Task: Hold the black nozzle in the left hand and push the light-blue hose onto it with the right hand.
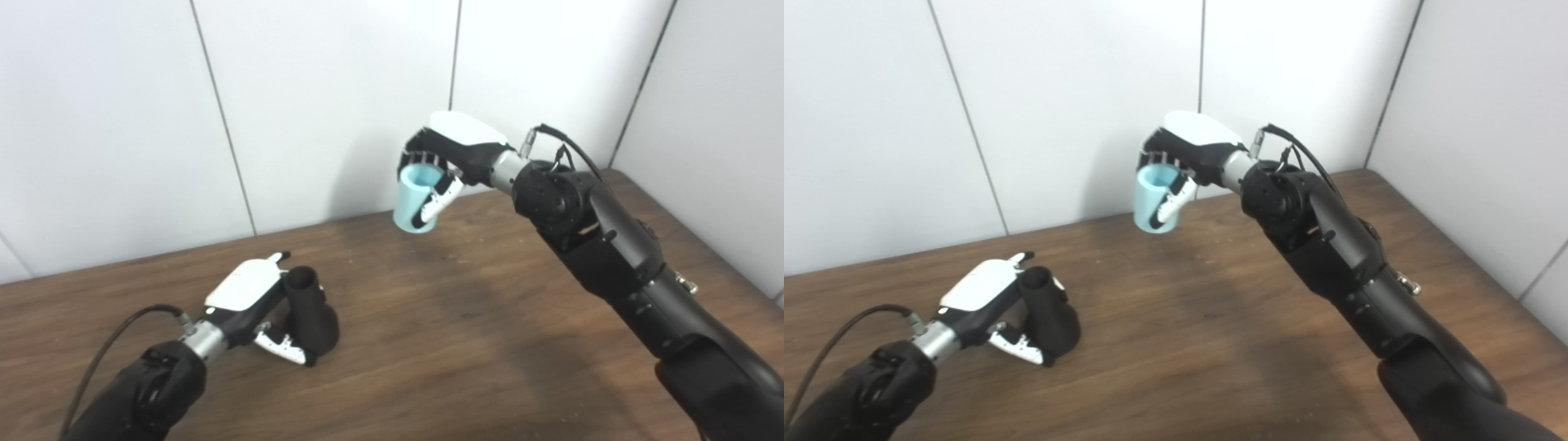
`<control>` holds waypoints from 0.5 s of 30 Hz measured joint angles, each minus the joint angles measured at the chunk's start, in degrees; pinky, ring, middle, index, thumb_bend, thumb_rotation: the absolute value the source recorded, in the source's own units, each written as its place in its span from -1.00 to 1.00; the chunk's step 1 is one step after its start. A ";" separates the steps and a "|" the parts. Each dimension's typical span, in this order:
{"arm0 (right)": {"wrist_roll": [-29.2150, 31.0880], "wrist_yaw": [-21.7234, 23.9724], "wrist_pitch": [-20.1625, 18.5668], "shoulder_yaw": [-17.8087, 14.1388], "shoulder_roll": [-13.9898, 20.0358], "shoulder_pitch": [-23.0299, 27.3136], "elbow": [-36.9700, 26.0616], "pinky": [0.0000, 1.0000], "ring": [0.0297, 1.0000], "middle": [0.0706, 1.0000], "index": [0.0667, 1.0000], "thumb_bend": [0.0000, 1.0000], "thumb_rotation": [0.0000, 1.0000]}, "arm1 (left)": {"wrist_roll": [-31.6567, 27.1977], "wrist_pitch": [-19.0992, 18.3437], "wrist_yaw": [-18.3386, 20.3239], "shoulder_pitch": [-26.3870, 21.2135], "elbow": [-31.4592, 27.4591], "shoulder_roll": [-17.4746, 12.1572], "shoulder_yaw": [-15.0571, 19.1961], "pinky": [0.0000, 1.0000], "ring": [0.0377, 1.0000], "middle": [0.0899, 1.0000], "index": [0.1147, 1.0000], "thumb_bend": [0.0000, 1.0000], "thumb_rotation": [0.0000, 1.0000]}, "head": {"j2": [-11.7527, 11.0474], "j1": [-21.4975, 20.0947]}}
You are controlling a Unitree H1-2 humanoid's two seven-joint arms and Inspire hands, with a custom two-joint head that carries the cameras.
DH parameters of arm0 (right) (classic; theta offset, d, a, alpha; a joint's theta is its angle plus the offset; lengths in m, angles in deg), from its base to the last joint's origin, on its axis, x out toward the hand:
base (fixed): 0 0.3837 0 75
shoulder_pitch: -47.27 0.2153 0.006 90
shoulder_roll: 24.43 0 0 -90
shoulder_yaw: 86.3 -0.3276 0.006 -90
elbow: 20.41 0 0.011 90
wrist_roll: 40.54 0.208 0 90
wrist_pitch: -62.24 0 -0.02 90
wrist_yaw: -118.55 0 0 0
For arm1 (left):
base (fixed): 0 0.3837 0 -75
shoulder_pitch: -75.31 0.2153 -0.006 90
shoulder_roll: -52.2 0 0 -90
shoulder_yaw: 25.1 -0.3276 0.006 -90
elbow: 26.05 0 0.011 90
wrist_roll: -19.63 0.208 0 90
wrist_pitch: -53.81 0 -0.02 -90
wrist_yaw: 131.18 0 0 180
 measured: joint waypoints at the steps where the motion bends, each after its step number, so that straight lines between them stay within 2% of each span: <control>1: 0.55 1.02 0.05 0.03 -0.34 0.33 -1.12 -0.16 -0.10 -0.13 -0.16 0.01 -1.00 | 0.05 -0.14 0.00 -0.02 -0.06 0.07 -0.08 1.00 0.21 -0.13 -0.17 0.05 -1.00 | 0.09 1.31; 9: 3.05 5.88 0.27 0.44 -1.41 3.50 -4.45 -0.25 -0.10 -0.10 -0.14 0.01 -1.00 | 1.16 -2.24 0.76 -0.92 -0.91 0.57 -1.39 1.00 0.22 -0.14 -0.16 0.05 -1.00 | 1.23 7.56; 11: 3.60 6.73 0.89 0.87 -1.51 4.73 -4.45 -0.25 -0.10 -0.10 -0.14 0.01 -1.00 | 1.40 -3.07 1.05 -1.05 -1.31 0.77 -1.71 1.00 0.22 -0.14 -0.15 0.05 -1.00 | 1.41 8.17; 15: 4.61 8.33 3.50 1.89 -1.89 6.68 -4.24 -0.26 -0.10 -0.10 -0.14 0.01 -1.00 | 1.78 -5.01 2.34 -1.54 -1.97 1.66 -2.17 1.00 0.24 -0.15 -0.15 0.05 -1.00 | 2.46 11.94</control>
